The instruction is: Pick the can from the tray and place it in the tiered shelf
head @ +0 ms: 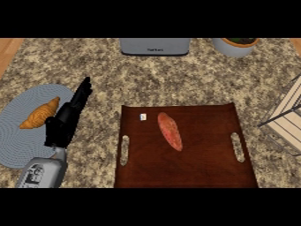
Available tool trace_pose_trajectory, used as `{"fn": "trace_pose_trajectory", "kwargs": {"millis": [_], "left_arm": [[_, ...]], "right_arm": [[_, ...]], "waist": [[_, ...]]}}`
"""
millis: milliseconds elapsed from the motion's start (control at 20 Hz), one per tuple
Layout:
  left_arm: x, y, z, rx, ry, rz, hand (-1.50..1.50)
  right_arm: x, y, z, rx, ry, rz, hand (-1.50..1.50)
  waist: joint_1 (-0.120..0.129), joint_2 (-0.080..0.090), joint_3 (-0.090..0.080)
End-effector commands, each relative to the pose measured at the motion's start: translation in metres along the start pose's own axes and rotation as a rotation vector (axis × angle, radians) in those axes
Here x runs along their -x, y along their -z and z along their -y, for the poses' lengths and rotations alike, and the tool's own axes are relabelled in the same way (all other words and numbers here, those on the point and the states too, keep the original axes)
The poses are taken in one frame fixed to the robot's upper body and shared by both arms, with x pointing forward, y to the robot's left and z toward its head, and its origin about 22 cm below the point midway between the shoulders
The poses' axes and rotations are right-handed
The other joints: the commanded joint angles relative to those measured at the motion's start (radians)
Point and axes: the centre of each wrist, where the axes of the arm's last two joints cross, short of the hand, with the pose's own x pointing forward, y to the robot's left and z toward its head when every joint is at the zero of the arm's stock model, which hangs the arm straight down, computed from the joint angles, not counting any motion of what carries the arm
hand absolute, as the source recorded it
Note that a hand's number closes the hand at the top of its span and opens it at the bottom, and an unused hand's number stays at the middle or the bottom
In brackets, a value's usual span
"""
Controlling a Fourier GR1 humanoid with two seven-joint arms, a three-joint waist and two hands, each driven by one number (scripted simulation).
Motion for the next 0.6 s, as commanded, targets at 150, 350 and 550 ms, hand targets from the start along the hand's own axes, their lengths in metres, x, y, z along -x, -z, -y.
{"fn": "trace_pose_trajectory", "kwargs": {"millis": [150,350,550], "left_arm": [[-0.007,0.01,0.004,0.027,0.008,0.011,0.0],[0.004,0.016,0.01,0.004,0.001,-0.008,0.0],[0.01,-0.003,0.005,-0.007,0.012,-0.003,0.0]], "right_arm": [[0.03,0.01,-0.046,0.065,0.297,-0.058,1.5],[0.043,0.032,-0.033,0.061,0.314,-0.073,1.5],[0.062,0.036,-0.062,0.056,0.336,-0.073,1.5]], "waist": [[0.018,0.003,0.001],[0.006,0.004,0.0],[0.006,0.001,0.0]]}}
